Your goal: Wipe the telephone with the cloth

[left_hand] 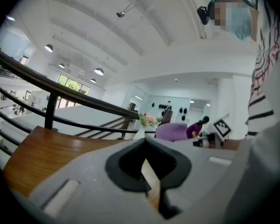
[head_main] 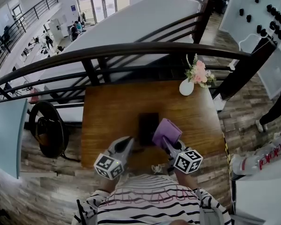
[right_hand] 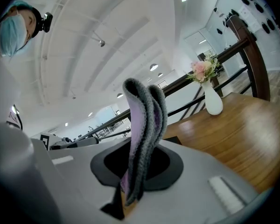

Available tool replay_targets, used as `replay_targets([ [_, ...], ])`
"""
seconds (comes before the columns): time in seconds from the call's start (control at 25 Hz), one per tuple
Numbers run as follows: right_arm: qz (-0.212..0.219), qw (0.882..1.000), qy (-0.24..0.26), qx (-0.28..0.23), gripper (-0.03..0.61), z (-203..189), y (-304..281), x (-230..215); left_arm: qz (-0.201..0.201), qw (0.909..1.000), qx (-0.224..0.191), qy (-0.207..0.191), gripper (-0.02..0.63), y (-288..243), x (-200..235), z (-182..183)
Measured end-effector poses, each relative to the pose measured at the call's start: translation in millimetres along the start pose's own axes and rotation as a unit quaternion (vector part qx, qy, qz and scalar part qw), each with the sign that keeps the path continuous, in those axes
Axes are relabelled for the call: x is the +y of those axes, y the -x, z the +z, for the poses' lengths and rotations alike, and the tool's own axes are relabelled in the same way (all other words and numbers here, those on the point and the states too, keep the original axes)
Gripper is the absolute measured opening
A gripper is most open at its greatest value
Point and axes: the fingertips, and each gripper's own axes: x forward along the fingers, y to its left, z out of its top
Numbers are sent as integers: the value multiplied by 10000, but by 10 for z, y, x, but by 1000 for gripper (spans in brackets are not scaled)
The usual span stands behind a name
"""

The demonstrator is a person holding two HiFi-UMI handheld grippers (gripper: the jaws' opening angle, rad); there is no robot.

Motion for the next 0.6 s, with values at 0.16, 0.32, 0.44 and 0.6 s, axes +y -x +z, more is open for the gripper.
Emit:
replay_targets([
  [0.16,40,10000,20,22,49,-8,-6,5,7,10000,3,5,0,0,-2,-13],
  [0.32,42,10000,-20,0,49,-2,-7,-16,6,10000,-20,-16,0,-7,-15,-22],
  [0.44,48,10000,-26,-1,49,13,-21,-28,10,10000,-55,-12,0,-20,-14,-4],
  [0.6,21,10000,-46,-6,49,4,-11,-51,22,10000,-63,-8,0,-19,-19,-11],
])
